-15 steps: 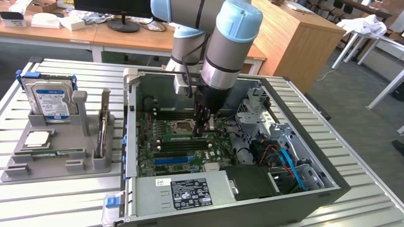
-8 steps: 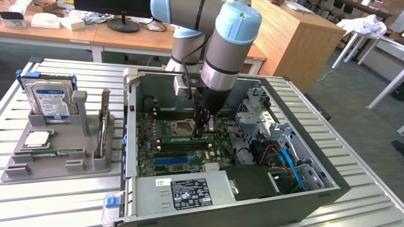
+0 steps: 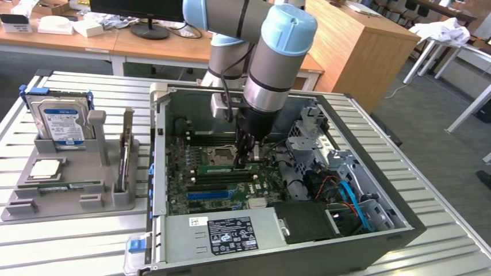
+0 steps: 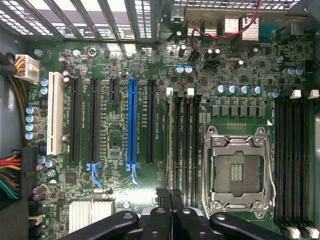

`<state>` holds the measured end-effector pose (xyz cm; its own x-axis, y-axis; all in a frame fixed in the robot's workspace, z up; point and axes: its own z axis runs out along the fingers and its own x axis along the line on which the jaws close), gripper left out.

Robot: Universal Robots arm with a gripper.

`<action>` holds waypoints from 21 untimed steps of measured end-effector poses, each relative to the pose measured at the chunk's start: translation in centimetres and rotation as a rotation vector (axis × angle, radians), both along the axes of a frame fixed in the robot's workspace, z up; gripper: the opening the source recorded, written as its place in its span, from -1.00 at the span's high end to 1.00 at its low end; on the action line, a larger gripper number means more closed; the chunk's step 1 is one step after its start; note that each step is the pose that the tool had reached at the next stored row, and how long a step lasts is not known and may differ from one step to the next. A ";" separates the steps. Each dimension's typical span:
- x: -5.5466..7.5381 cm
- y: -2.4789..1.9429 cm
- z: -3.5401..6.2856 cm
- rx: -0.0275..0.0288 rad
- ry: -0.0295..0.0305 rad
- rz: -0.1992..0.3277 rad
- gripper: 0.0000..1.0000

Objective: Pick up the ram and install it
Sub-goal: 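Insert the ram into the slot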

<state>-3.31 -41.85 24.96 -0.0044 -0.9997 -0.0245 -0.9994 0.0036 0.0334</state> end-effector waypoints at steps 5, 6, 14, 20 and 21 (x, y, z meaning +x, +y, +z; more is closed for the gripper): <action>0.0 0.01 -0.11 0.0007 -0.0003 0.000 0.77; 0.0 0.01 -0.17 0.0005 -0.0002 0.000 0.77; 0.0 0.00 -0.51 0.0001 0.0000 0.000 0.77; 0.0 0.00 -0.71 0.0004 -0.0001 0.000 0.77; 0.0 0.01 -0.77 0.0005 -0.0002 0.000 0.77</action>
<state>-3.31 -41.85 24.19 -0.0043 -0.9997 -0.0250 -0.9994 0.0035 0.0332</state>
